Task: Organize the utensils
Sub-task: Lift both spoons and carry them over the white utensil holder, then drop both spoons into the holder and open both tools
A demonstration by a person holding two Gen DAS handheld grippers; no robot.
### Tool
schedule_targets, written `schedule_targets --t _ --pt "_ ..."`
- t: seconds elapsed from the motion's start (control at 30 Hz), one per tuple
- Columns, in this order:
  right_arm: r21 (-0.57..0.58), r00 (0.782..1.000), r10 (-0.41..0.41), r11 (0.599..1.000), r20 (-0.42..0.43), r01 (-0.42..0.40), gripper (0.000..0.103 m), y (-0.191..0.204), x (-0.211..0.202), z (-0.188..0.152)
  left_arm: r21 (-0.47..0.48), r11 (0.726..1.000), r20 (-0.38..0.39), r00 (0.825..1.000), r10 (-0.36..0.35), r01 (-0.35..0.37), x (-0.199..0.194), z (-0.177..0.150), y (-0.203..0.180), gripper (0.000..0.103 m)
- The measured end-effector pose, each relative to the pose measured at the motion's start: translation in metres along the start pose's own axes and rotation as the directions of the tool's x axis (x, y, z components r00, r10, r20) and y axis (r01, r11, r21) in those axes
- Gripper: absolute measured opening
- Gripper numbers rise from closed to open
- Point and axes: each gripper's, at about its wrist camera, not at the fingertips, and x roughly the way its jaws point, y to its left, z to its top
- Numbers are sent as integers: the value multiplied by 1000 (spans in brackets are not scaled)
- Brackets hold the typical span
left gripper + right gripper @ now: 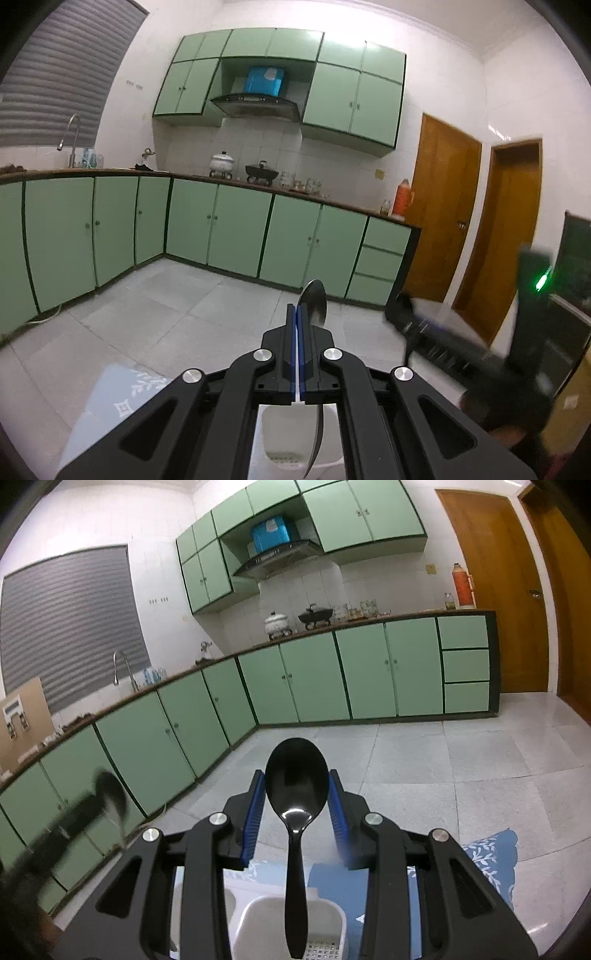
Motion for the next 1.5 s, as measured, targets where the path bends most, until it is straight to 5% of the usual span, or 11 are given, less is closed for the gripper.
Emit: schedule_targets --t 0.23,0.5,0.63,0.73,0.9,1.07,1.5 --pt "10 1000 -10 1000 0 10 32 -3 5 -7 15 1000 68 998 -9 8 -7 11 -1 1" --pt "3 997 -24 1000 -66 24 35 -1 12 -32 -5 999 -69 997 35 -35 26 -29 12 1" --pt "34 997 -21 999 -71 24 47 -7 -5 -41 -14 999 -97 994 42 -43 16 -41 18 2" --pt "36 997 -31 999 -71 34 49 -10 -26 -48 -1 998 -115 992 56 -57 2 -44 20 12" --pt "41 992 -61 997 -107 66 66 -16 -73 -72 30 997 -155 985 74 -71 -37 -55 19 43" --pt "25 981 -78 996 -179 84 76 -12 -127 -116 98 994 -261 962 81 -57 -82 -89 6 55" --pt "5 927 -91 995 -365 99 71 21 -217 -231 92 994 -471 877 100 -64 -163 -189 -3 56"
